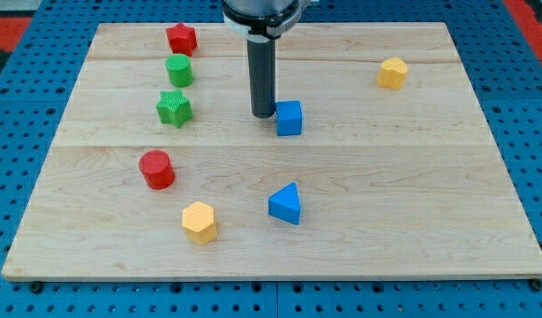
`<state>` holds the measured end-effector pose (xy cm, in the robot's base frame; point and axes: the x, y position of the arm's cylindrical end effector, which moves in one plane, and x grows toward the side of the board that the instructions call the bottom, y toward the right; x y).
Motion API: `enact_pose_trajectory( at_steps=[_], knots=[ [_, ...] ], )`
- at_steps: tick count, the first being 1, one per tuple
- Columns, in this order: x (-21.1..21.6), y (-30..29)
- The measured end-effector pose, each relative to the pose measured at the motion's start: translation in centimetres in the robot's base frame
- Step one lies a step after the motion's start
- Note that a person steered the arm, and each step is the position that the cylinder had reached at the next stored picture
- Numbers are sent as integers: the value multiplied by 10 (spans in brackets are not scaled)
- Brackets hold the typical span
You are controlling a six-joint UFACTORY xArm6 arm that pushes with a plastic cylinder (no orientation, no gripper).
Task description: Slide blue cube to the top of blue triangle
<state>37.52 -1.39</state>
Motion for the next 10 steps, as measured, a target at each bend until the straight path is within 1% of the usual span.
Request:
enact_pose_trajectory(
  at_steps=[1, 2, 3, 5, 6, 7, 8, 9, 10],
  knots=[
    [-9, 22],
    [21, 52],
    [37, 57],
    [61, 37],
    [69, 48],
    [26, 100],
    [60, 145],
    [105, 106],
    [109, 68]
  ],
)
